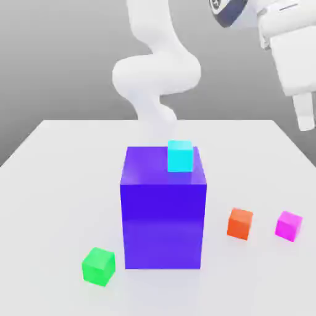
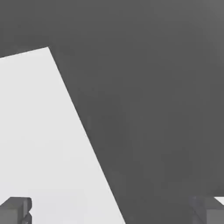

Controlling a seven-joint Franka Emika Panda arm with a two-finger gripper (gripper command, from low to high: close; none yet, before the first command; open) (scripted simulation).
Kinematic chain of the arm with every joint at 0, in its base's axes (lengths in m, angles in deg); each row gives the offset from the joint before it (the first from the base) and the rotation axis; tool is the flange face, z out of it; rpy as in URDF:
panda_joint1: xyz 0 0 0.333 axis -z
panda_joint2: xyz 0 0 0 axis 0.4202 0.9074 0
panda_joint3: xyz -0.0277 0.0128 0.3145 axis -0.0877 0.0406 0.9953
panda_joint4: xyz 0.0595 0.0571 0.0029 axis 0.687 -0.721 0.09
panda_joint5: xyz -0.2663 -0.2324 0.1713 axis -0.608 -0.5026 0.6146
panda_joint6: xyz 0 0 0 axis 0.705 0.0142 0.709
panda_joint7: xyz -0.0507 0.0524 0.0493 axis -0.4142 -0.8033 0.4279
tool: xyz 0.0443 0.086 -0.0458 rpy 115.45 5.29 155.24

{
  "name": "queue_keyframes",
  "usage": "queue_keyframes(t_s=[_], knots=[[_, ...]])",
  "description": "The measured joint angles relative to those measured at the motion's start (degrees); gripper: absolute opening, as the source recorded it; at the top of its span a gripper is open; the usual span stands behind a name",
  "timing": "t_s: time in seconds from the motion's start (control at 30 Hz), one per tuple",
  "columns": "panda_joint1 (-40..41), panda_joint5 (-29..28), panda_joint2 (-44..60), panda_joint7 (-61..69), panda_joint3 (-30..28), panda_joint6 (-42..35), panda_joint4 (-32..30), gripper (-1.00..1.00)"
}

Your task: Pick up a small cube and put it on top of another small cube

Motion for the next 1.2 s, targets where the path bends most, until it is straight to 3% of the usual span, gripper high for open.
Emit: queue_keyframes(t_s=[0.3,0.5,0.73,0.77,1.0,1.2], knots=[[-9.74,0.1,12.93,22.02,3.66,6.98,-5.08,0.0],[-14.29,-3.74,21.55,33.89,6.34,11.69,-8.49,0.0],[-17.06,-9.05,35.03,34.01,4.14,21.82,-7.2,0.0],[-17.32,-9.25,36.22,33.88,3.83,22.75,-6.97,-1.0],[-17.3,-9.32,36.09,33.82,3.85,22.53,-7.0,-1.0],[-15.83,-5.76,25.24,36.29,5.83,13.86,-9.12,-1.0]])
